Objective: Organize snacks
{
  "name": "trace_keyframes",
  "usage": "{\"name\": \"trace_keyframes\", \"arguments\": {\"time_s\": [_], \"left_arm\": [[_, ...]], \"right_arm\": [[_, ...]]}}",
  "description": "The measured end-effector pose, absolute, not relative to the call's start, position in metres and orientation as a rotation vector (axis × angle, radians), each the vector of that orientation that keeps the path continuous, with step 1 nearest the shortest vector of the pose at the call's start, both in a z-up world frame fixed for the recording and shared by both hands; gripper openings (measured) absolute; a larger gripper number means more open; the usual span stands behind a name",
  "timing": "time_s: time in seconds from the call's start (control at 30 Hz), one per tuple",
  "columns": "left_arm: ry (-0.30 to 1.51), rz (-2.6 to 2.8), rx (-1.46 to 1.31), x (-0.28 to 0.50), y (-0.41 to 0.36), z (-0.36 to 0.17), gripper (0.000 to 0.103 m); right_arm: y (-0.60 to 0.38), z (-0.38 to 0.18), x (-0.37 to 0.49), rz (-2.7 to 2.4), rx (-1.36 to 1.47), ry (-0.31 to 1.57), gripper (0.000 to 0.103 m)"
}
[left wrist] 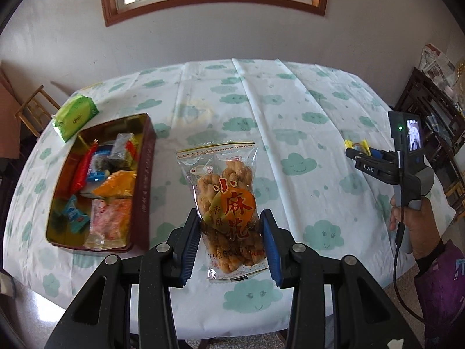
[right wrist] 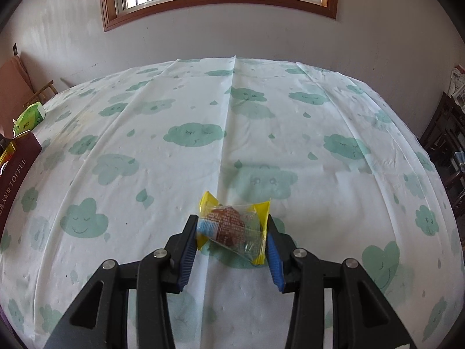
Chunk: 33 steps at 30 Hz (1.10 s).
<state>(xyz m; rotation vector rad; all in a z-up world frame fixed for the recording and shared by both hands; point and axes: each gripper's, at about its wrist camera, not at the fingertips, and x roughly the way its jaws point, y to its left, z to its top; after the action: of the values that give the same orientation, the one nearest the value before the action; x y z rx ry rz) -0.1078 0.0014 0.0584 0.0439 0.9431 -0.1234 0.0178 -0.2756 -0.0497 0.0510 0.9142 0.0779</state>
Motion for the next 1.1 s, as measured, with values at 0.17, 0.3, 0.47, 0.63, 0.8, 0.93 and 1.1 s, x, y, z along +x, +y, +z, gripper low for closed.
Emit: {"name": "trace_keyframes", "arguments": {"time_s": [0.17,0.3,0.47,0.63,0.8,0.93,1.1], "left_arm": [[0.921,-0.111,0.032,-0.117,0.013,0.066,0.037],[0.904,-0.092,0.024,-0.122,0.023,0.07,0.037],[0.894,-0.068,0.012,-0.124,0.038,0.075,0.037],[0.89,-0.036,-0.002,-0.125,0.055,0.077,0.037],[0.884,0.002,-0.01,-0.123,0.073,0.078,0.037],[0.885,0.043,-0.037,-0.12,0.096,0.078,0.037],[0.886,0.112,-0.04,-0.114,0.124,0.075,0.037]], "right_arm": [[-0.276,-0.05,0.018,0.077,0.049,0.914,0.043],[-0.276,-0.05,0.018,0.078,0.05,0.914,0.044],[-0.275,-0.05,0.018,0.076,0.046,0.914,0.044],[-0.275,-0.05,0.018,0.076,0.047,0.914,0.044],[-0.275,-0.05,0.018,0.076,0.046,0.914,0.044],[-0.275,-0.05,0.018,0.075,0.045,0.914,0.044],[-0.274,-0.05,0.018,0.076,0.045,0.914,0.044]]}}
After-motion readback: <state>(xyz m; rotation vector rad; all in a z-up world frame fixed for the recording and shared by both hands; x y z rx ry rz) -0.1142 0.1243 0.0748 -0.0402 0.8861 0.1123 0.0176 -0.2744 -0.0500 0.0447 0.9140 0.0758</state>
